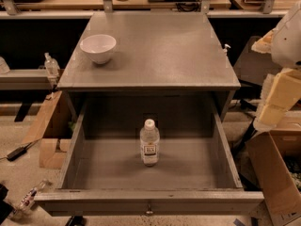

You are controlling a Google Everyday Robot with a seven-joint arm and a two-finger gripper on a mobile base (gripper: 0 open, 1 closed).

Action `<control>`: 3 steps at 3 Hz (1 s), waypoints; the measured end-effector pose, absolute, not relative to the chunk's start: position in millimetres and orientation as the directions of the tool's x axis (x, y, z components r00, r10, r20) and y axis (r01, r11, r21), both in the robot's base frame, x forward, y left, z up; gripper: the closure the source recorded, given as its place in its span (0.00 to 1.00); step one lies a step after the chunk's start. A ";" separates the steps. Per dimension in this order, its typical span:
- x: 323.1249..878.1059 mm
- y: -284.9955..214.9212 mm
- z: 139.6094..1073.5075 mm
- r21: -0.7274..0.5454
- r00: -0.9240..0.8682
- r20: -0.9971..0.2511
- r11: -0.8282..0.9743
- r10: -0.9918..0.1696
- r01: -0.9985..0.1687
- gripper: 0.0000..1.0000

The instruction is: Pick blue plastic bottle from top drawer and place on counter

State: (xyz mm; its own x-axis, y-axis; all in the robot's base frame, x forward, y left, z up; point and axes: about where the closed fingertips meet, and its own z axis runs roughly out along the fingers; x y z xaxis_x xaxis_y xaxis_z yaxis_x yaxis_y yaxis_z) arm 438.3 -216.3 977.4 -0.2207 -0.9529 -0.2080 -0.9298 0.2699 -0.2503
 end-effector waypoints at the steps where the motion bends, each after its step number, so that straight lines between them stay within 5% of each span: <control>1: 438.3 -216.3 977.4 -0.250 -0.221 -0.208 0.270 -0.953 -0.930 0.00; 3: 439.0 -207.0 870.6 -0.157 -0.173 -0.453 0.270 -0.875 -0.950 0.00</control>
Offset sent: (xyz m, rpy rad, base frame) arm 0.0120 0.0171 -0.1122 0.3534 -0.0039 0.0597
